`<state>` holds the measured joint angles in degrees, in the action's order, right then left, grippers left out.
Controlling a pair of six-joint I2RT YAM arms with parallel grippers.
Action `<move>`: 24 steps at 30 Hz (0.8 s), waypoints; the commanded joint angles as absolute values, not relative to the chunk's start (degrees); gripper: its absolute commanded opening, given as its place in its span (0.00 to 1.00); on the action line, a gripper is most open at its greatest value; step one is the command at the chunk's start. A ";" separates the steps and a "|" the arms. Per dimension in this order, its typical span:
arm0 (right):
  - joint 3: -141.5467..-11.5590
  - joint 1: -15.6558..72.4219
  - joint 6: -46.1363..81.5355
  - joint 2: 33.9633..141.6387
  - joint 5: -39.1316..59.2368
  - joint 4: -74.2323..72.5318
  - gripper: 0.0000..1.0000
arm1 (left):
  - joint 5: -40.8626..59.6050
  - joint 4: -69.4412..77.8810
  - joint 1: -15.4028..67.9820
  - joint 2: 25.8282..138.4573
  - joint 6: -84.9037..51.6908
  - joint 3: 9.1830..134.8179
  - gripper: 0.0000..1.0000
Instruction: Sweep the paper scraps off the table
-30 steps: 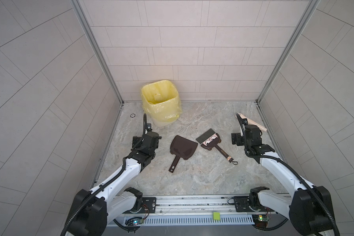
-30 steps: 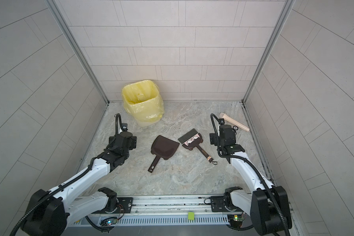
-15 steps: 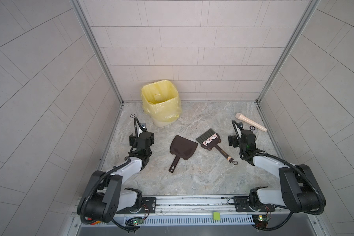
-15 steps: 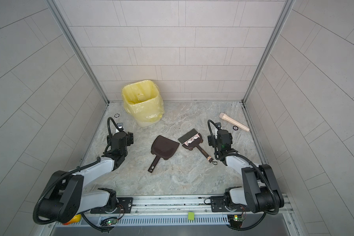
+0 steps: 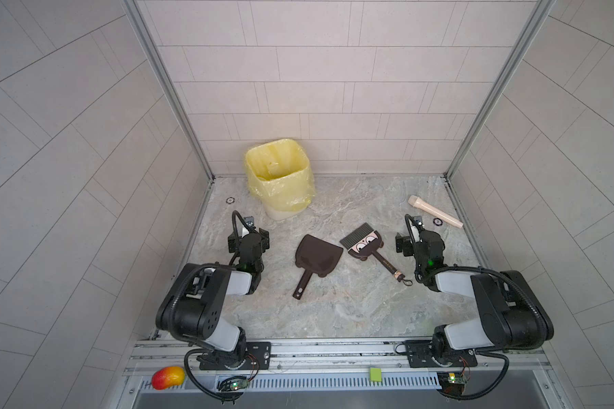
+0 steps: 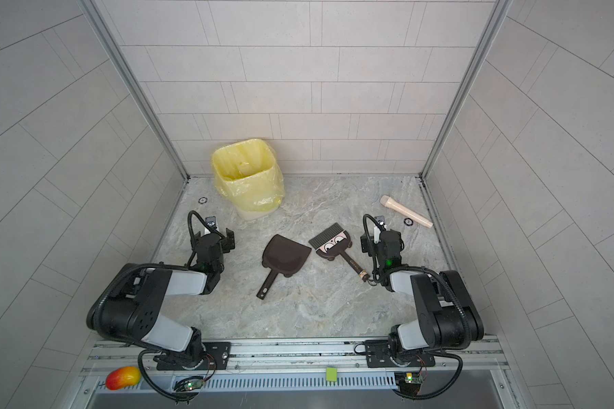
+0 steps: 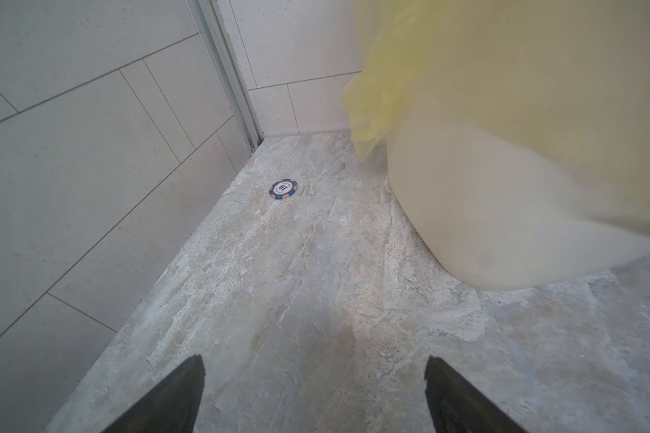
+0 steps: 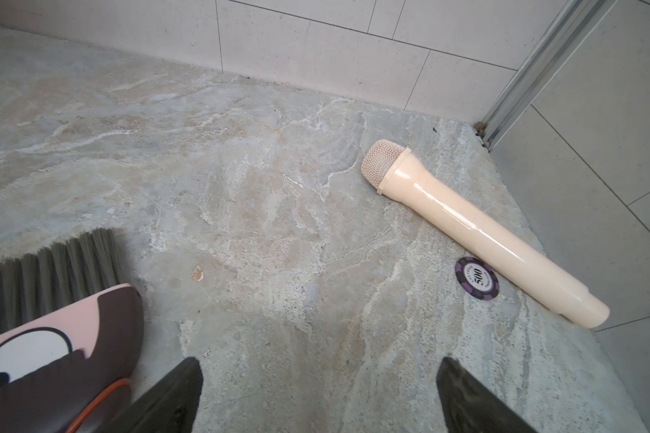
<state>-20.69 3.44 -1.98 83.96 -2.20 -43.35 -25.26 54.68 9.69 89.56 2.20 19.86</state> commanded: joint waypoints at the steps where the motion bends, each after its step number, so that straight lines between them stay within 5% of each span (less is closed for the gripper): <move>1: -20.09 3.16 -2.07 85.15 -1.02 -48.35 0.99 | -25.61 61.68 8.71 90.91 1.16 18.97 0.96; 24: -20.75 2.84 -1.66 85.47 -1.39 -47.57 0.99 | -25.75 59.09 8.09 92.02 0.78 20.74 1.00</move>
